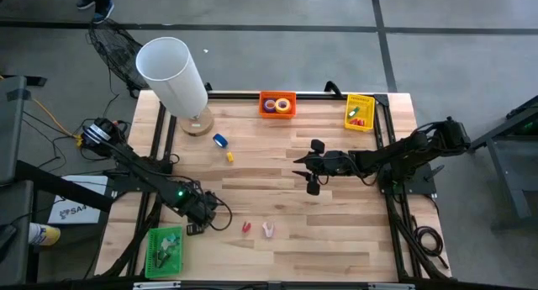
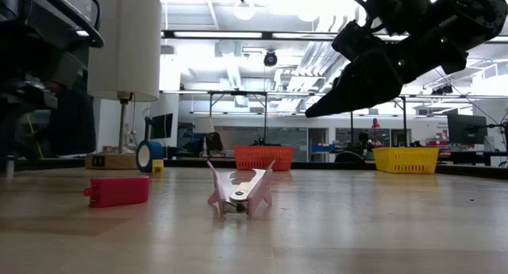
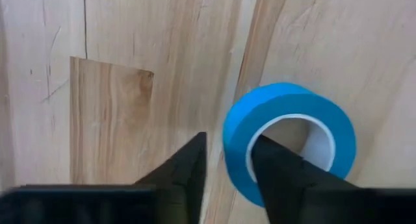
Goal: Pick and place Stapler, Stapler remover, tape
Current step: Put the blue tape into the orange bin
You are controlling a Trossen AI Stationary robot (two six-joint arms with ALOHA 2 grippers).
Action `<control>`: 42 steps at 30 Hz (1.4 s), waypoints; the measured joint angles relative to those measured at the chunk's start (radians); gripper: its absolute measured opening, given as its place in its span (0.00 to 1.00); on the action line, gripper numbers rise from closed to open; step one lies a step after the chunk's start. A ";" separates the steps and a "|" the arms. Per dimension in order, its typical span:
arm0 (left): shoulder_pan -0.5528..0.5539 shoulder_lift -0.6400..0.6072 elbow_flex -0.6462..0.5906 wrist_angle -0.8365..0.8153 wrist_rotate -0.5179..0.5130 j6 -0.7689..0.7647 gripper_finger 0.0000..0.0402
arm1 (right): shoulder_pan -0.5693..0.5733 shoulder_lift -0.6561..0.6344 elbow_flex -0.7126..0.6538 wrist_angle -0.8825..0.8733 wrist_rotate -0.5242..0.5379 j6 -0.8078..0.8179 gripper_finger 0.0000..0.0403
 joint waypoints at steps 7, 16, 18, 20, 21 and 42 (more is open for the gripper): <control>0.000 0.000 0.000 0.040 -0.037 0.049 0.06 | 0.000 0.000 0.000 -0.001 0.000 0.000 0.38; 0.048 0.001 0.102 0.158 -0.349 0.316 0.07 | 0.000 0.000 0.000 0.006 0.024 0.000 0.38; 0.094 0.001 0.130 0.166 -0.411 0.395 0.07 | 0.000 0.000 0.000 0.006 0.026 0.000 0.38; 0.149 0.001 0.152 0.203 -0.425 0.480 0.07 | 0.000 0.000 0.000 0.006 0.026 0.000 0.38; 0.180 0.001 0.156 0.236 -0.420 0.528 0.07 | 0.000 0.000 0.000 0.006 0.026 0.000 0.38; 0.603 0.001 0.156 0.805 -0.170 1.106 0.07 | 0.000 0.000 0.000 0.133 -0.071 -0.085 0.38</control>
